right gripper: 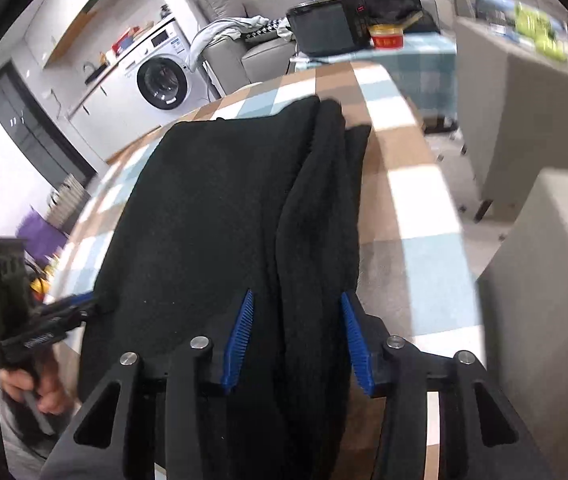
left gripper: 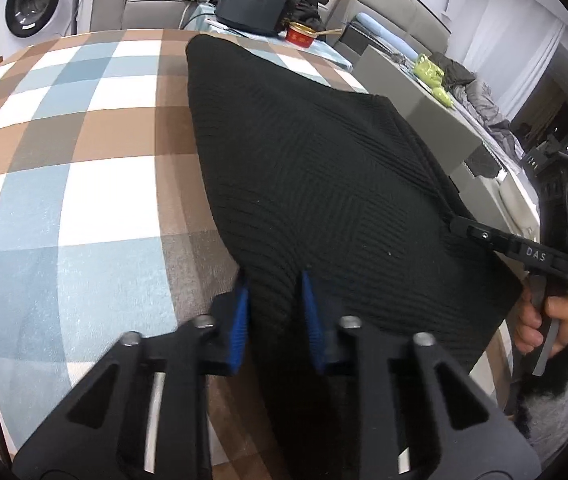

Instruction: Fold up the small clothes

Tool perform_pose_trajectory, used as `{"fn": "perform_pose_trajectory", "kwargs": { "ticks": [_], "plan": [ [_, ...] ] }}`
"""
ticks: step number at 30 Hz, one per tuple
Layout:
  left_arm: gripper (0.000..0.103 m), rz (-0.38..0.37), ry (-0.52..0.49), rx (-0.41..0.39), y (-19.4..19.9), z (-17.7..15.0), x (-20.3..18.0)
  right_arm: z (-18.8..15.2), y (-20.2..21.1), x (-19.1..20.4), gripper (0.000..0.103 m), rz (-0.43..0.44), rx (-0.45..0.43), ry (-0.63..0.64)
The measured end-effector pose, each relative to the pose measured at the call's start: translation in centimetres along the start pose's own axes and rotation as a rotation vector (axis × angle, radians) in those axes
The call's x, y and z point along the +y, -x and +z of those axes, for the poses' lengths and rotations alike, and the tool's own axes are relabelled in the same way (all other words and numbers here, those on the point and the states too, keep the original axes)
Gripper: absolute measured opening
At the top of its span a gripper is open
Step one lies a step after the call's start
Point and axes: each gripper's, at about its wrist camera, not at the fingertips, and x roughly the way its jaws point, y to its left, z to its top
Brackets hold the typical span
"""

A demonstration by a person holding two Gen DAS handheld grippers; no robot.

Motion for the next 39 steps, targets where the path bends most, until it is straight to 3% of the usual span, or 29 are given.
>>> {"fn": "perform_pose_trajectory", "kwargs": {
  "ticks": [6, 10, 16, 19, 26, 28, 31, 36, 39],
  "plan": [
    [0.015, 0.058, 0.019, -0.037, 1.1, 0.0, 1.4, -0.5, -1.5, 3.2, 0.034, 0.038, 0.032, 0.067],
    [0.014, 0.093, 0.069, -0.059, 3.3, -0.7, 4.4, -0.3, -3.1, 6.0, 0.034, 0.076, 0.044, 0.088],
    [0.014, 0.219, 0.131, -0.1, 7.2, -2.2, 9.4, -0.1, -6.5, 11.9, 0.034, 0.177, 0.069, 0.154],
    [0.018, 0.232, 0.164, -0.104, 8.1, -2.6, 11.4, 0.0, -7.7, 13.8, 0.034, 0.213, 0.082, 0.183],
    [0.02, 0.278, 0.145, -0.123, 9.4, -3.2, 11.8, -1.3, -5.3, 11.0, 0.035, 0.225, 0.09, 0.139],
    [0.02, 0.291, 0.136, -0.136, 9.8, -3.0, 11.4, -1.8, -3.8, 10.6, 0.034, 0.181, 0.073, 0.145],
    [0.02, 0.29, 0.119, -0.159, 10.0, -2.7, 10.7, -1.0, -2.1, 10.3, 0.034, 0.213, 0.014, 0.133],
    [0.031, 0.27, 0.132, -0.166, 10.3, -2.6, 10.3, 1.5, -3.6, 12.6, 0.034, 0.264, -0.038, 0.16],
    [0.049, 0.262, 0.13, -0.181, 10.8, -2.8, 9.9, 2.0, -5.0, 13.8, 0.034, 0.314, -0.033, 0.193]
  ]
}}
